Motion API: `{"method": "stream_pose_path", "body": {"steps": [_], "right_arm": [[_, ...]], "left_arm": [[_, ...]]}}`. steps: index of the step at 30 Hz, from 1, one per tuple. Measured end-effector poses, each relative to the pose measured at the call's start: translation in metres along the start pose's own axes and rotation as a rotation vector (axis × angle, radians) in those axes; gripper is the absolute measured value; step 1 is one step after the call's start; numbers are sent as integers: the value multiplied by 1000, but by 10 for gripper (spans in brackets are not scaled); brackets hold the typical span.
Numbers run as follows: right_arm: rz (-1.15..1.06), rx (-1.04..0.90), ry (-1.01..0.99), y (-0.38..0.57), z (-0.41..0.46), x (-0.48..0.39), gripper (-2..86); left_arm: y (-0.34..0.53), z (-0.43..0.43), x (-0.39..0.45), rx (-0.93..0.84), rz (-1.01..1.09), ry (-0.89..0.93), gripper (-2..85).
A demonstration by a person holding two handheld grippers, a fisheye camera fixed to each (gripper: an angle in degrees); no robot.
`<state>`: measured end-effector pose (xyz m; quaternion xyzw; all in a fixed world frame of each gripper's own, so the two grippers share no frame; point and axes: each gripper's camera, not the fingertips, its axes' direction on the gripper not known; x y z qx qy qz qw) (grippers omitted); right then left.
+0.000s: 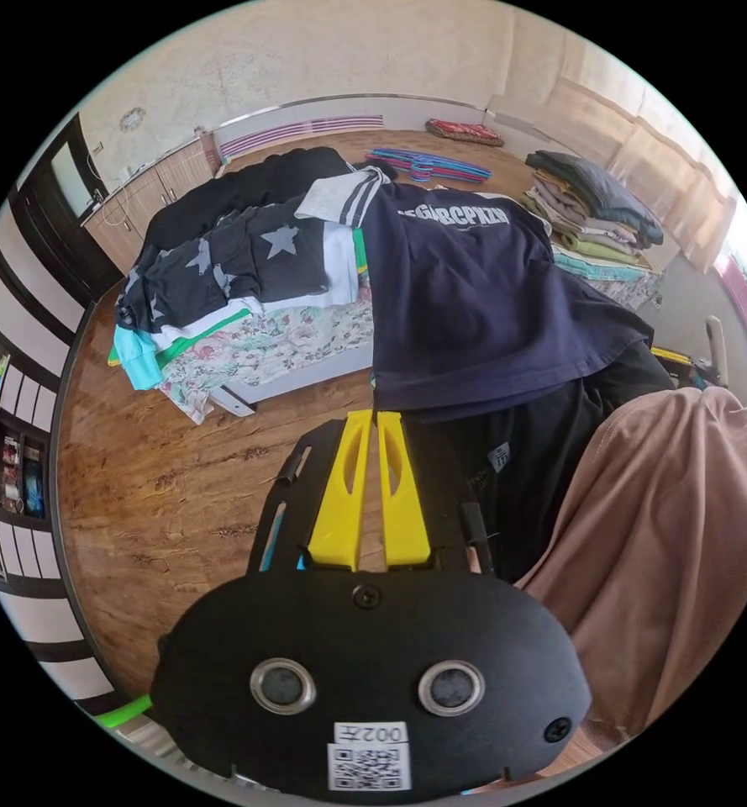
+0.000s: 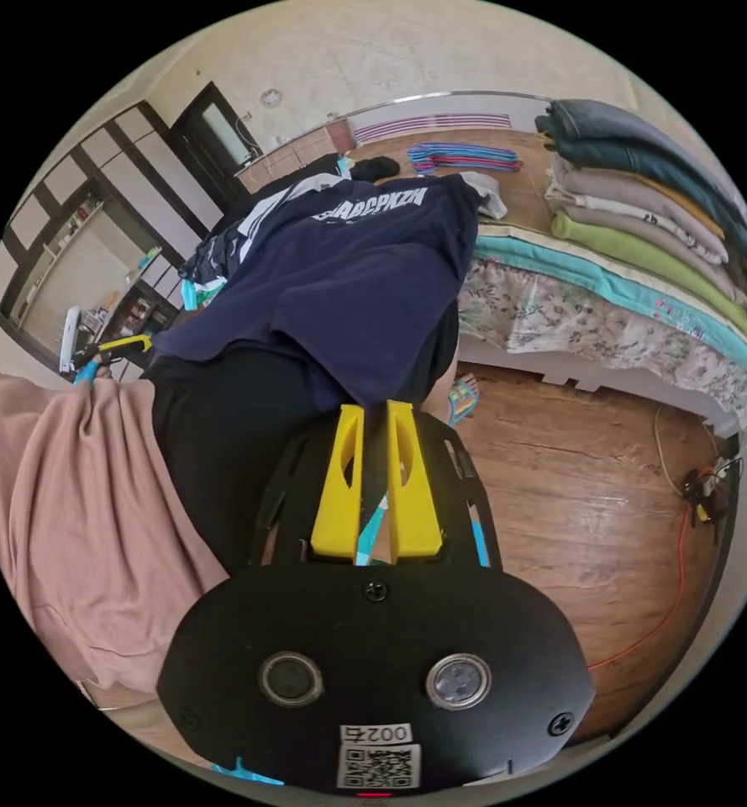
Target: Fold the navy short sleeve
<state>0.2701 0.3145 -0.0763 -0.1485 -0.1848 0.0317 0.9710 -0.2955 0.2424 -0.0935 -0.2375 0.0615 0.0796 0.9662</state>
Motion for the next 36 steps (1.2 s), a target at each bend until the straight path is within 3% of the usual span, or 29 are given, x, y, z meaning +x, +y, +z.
{"method": "stream_pose_path", "body": {"steps": [5,12,18,26,30,36], "right_arm": [[-2,125,212,0,-40,0,-5],[-177,199,414,-18,-101,-27,-9],[-193,38,303,-16,-95,-11,-9],[-162,-25,227,11,-59,5,-7],[-270,-82,198,10,-56,1,0],[-342,-70,178,-1,-79,-5,16]], "left_arm": [[-7,-22,-2,97,-14,-45,-9],[-20,-62,10,132,120,-50,-10],[-6,-39,7,12,158,20,-10],[10,16,2,-104,86,86,-10],[11,14,-2,-139,90,41,-11],[2,-9,0,-29,144,91,-11]]}}
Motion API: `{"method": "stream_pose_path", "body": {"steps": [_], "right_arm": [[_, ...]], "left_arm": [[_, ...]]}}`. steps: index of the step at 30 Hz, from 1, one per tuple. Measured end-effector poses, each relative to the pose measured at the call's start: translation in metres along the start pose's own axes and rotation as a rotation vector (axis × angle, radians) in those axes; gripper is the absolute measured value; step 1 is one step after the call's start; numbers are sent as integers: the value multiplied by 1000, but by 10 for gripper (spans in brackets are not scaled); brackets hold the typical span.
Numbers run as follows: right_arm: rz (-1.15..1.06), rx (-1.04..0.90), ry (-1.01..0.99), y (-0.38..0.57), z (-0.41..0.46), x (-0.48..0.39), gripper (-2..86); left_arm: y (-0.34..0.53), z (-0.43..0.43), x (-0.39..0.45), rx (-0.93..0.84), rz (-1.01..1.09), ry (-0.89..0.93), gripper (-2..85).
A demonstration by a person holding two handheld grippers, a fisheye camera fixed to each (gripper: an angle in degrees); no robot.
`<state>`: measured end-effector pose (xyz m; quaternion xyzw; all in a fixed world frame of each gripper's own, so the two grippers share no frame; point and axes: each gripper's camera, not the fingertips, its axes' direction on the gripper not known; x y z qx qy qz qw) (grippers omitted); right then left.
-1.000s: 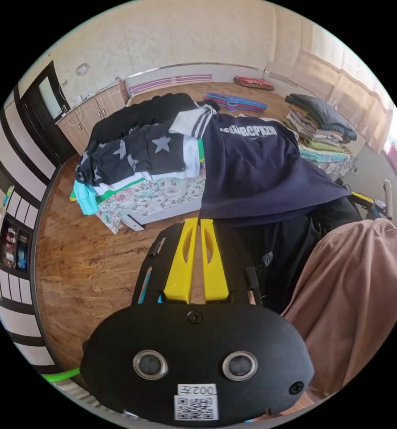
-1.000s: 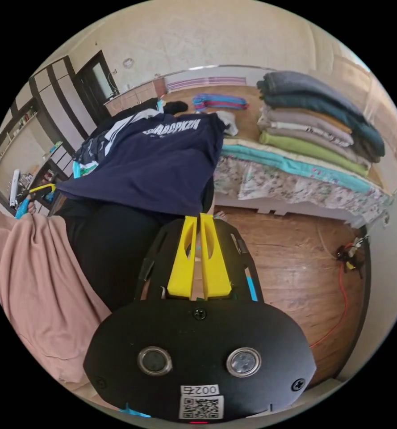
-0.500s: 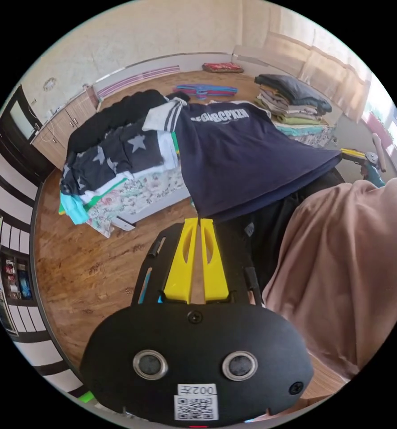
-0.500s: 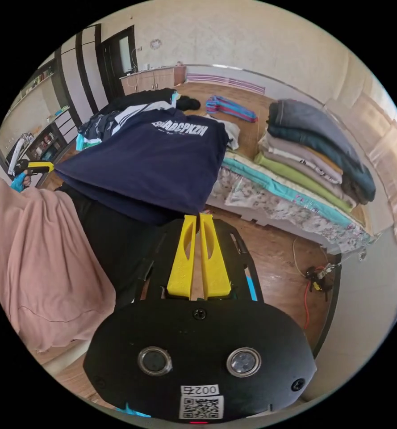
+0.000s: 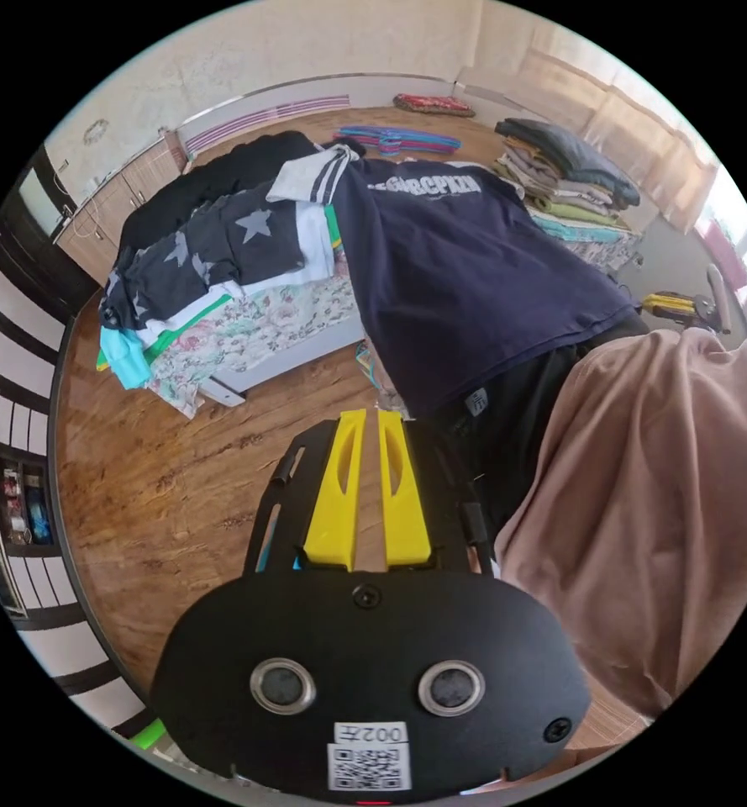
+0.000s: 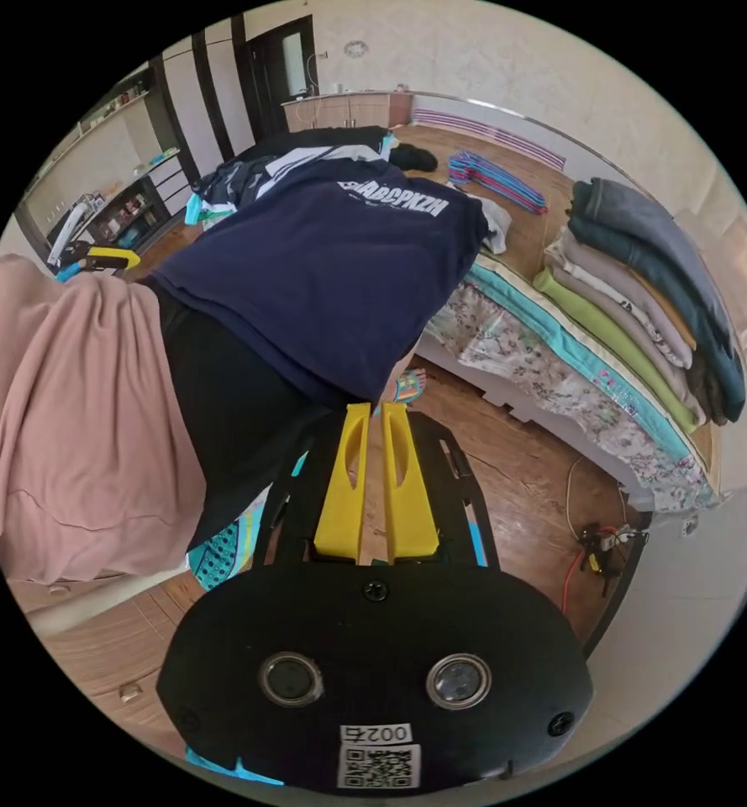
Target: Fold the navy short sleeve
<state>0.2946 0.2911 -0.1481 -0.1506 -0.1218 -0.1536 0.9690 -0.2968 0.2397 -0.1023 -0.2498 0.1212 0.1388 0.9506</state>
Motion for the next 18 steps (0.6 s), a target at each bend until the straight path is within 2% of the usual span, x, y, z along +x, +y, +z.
{"method": "stream_pose_path", "body": {"steps": [3,9,15,18], "right_arm": [[-31,66,-62,-12,-10,-9,28],[-152,138,-196,-41,-4,-48,52],[-295,80,-300,-68,23,-83,69],[-342,39,-270,-73,32,-96,75]], "left_arm": [[-12,-3,17,68,112,76,-9],[-32,10,51,92,323,206,0],[-40,23,72,53,466,252,6],[-41,27,77,33,489,239,7]]}}
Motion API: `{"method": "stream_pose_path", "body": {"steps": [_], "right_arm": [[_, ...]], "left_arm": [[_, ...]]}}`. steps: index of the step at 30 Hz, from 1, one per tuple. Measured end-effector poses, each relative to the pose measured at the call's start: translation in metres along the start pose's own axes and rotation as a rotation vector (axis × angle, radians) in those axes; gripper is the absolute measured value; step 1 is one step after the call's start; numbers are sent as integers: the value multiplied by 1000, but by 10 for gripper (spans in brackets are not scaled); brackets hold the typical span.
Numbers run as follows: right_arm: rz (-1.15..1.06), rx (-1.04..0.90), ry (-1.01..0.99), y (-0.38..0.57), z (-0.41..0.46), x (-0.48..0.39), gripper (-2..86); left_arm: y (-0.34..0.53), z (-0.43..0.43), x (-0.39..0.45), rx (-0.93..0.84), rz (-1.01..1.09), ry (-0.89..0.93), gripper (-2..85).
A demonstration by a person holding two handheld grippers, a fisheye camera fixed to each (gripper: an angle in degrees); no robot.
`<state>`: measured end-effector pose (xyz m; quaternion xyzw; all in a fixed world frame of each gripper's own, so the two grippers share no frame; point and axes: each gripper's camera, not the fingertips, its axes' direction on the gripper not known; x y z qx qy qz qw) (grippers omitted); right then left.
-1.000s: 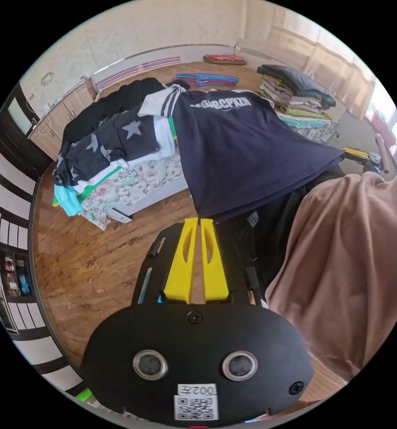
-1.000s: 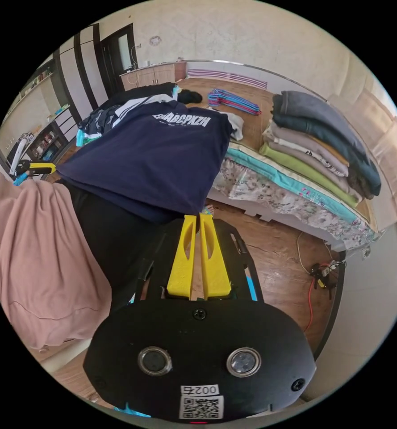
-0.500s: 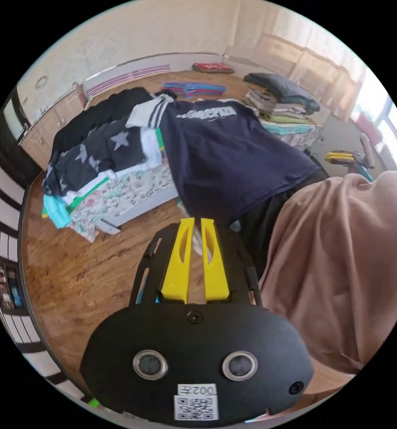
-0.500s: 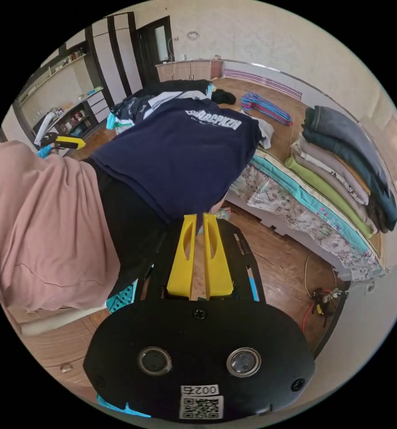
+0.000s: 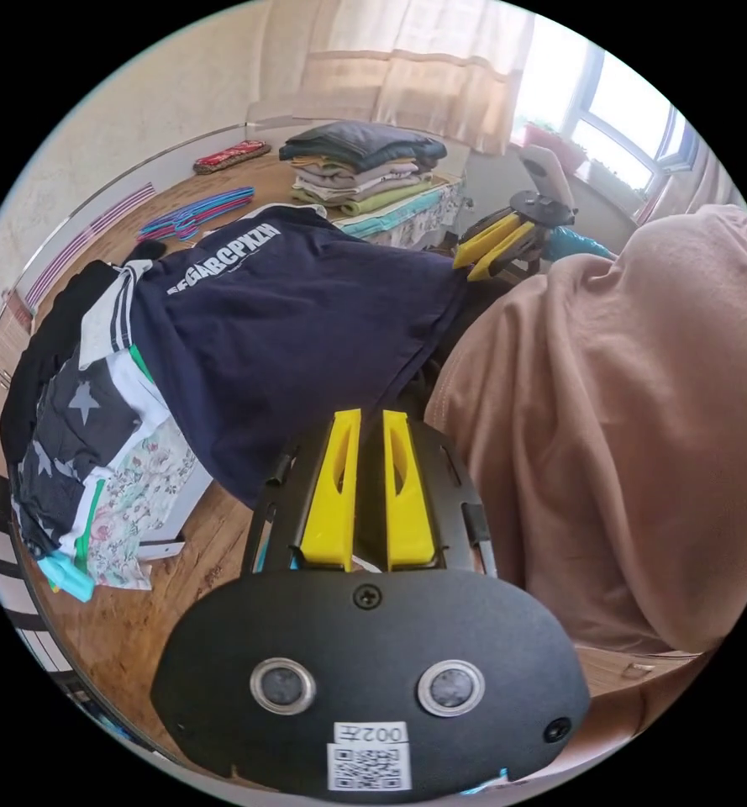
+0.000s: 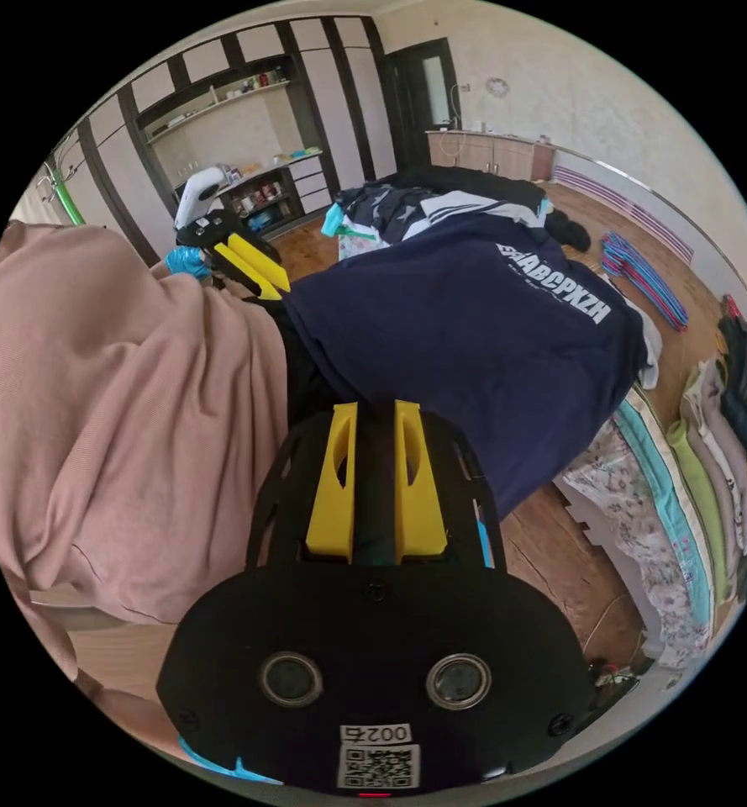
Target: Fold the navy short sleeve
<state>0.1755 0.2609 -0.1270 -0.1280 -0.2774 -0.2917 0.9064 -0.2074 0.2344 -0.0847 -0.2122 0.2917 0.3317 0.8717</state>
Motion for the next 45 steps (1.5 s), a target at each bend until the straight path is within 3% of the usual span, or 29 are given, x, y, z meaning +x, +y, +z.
{"method": "stream_pose_path", "body": {"steps": [17,22,31,39,45], "right_arm": [[-16,6,79,-15,-5,-17,-8],[-60,-26,89,-15,-10,-27,-9],[-105,-72,67,-20,-2,-37,-7],[-24,-59,124,-4,-10,-23,53],[47,-62,131,9,-10,-10,50]], "left_arm": [[5,-14,12,9,23,-75,-10],[10,-21,23,-3,85,-33,-10],[18,-13,21,-16,-4,-103,0],[22,-4,14,-29,-32,-99,11],[23,-6,15,-12,-45,-114,-4]]}}
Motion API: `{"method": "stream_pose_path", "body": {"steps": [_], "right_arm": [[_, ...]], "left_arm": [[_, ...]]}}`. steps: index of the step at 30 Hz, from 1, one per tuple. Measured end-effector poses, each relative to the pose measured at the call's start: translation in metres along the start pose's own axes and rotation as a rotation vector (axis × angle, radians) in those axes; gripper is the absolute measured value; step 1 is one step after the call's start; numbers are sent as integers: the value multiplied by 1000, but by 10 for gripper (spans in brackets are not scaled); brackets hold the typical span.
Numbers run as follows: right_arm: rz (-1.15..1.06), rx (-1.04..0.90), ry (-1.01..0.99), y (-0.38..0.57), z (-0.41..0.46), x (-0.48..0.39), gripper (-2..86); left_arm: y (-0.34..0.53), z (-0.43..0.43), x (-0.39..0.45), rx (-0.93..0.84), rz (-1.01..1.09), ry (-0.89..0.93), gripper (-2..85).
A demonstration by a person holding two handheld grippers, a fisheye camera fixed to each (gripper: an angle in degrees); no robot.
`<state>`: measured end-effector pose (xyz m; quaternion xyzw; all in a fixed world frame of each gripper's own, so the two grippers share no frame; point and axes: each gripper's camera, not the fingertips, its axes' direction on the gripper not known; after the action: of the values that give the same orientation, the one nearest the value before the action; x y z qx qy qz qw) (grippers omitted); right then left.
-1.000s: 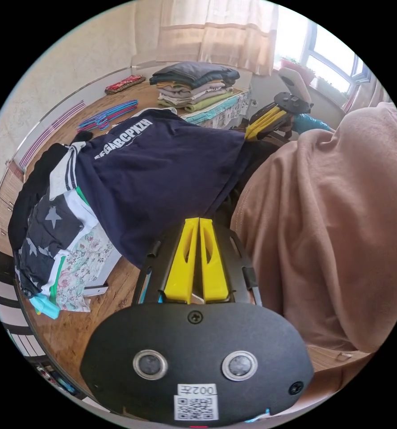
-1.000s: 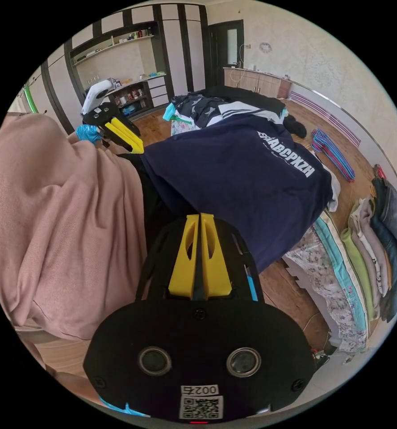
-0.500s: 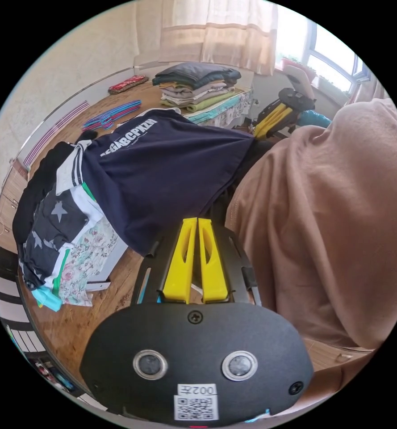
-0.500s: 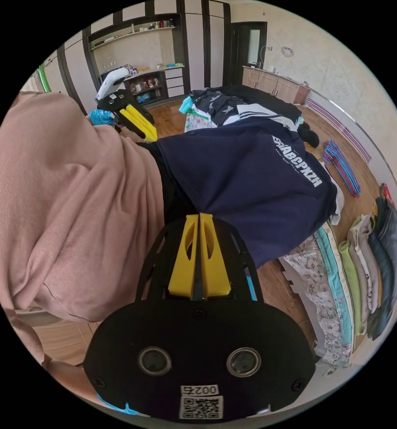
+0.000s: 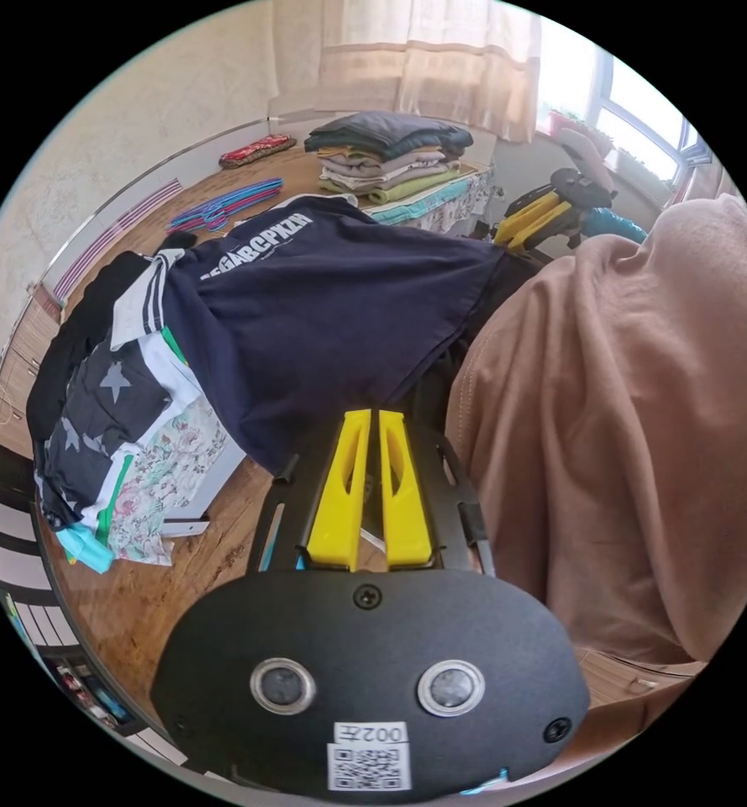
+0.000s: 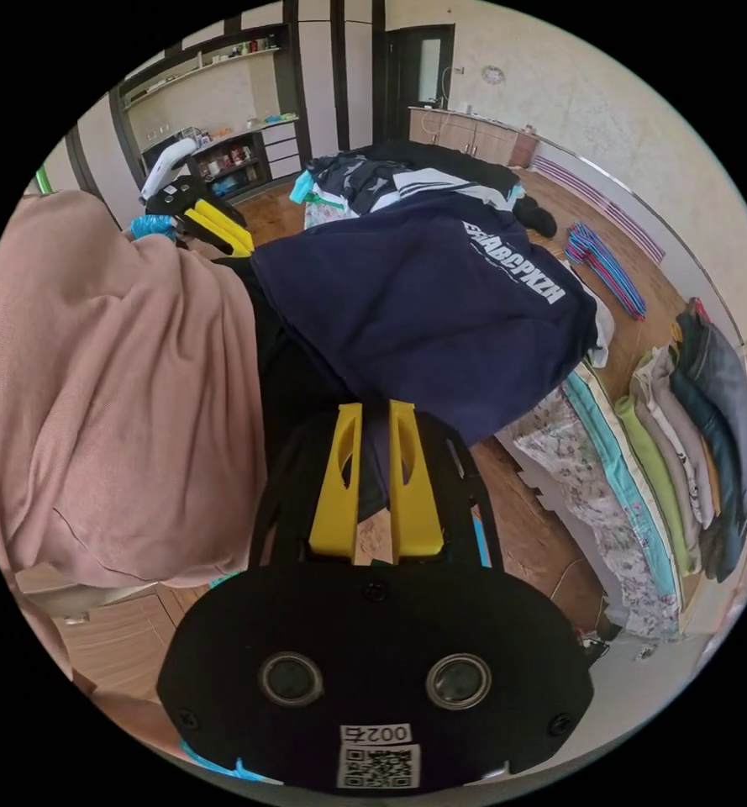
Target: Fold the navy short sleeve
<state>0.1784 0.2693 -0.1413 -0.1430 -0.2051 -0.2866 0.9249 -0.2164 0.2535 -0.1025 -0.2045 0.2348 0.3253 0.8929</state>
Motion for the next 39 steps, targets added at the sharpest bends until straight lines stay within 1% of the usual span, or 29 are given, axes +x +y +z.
{"method": "stream_pose_path", "body": {"steps": [6,12,17,20,24,30,33,35,39], "right_arm": [[-7,6,-14,0,-2,0,-6],[-24,46,-68,0,-15,3,-9],[-48,-15,-76,1,-7,1,-8],[-53,-66,-31,3,4,-1,0],[-7,-83,25,14,9,6,38],[63,-106,49,35,23,15,47],[116,-95,55,45,31,21,39],[139,-88,58,51,34,23,18],[144,-77,50,56,27,28,-6]], "left_arm": [[1,-8,-1,0,5,-5,-9],[3,-11,0,17,-11,2,-10],[4,-9,2,12,-20,-2,-10],[3,-4,2,-2,-33,-8,-11],[1,3,4,-36,-26,-21,-2],[6,5,3,-52,-59,-36,6],[10,8,2,-60,-82,-51,7],[13,10,2,-63,-98,-56,8],[19,13,1,-60,-135,-71,10]]}}
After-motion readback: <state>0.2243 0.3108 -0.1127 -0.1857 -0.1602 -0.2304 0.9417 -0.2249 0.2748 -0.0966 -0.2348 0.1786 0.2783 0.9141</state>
